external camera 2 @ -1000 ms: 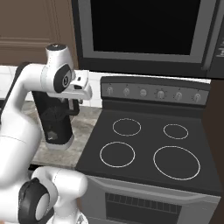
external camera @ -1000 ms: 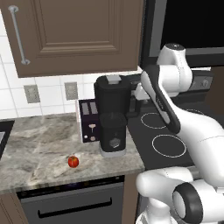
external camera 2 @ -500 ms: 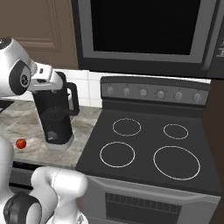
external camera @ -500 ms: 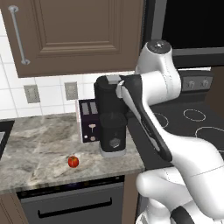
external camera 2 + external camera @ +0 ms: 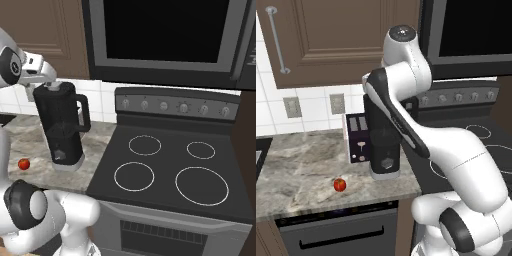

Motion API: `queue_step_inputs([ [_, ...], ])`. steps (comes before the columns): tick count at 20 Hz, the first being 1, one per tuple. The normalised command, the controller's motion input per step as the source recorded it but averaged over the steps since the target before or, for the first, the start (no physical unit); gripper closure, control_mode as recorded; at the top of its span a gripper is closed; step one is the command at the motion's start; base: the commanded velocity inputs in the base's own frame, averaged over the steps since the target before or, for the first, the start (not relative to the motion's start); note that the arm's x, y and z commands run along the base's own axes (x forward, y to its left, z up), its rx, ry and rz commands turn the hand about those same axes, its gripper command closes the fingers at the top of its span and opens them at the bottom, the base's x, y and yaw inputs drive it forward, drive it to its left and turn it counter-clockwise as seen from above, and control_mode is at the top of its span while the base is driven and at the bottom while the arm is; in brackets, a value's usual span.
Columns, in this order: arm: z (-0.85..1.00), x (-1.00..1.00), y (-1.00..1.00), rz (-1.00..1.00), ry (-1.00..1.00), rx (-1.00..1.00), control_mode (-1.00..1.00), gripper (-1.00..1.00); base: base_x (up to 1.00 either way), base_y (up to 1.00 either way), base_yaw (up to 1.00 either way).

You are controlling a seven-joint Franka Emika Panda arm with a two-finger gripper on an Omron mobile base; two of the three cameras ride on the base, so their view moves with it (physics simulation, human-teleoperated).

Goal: Open the blender lid, put the apple in the blender, close the lid, and start the blender.

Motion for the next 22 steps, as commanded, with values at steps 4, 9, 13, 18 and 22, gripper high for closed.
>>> queue_step_inputs([
  [4, -0.02, 0.27, -0.03, 0.00, 0.00, 0.01, -1.00, -1.00, 0.00, 0.00, 0.00],
  [9, -0.10, 0.08, -0.16, 0.00, 0.00, 0.05, -1.00, -1.00, 0.00, 0.00, 0.00],
  [13, -0.14, 0.25, -0.02, 0.00, 0.00, 0.05, -1.00, -1.00, 0.00, 0.00, 0.00],
  [18, -0.03, 0.41, 0.05, -0.03, 0.00, 0.05, -1.00, -1.00, 0.00, 0.00, 0.00],
  [22, 0.00, 0.22, 0.00, 0.00, 0.00, 0.08, -1.00, -1.00, 0.00, 0.00, 0.00],
])
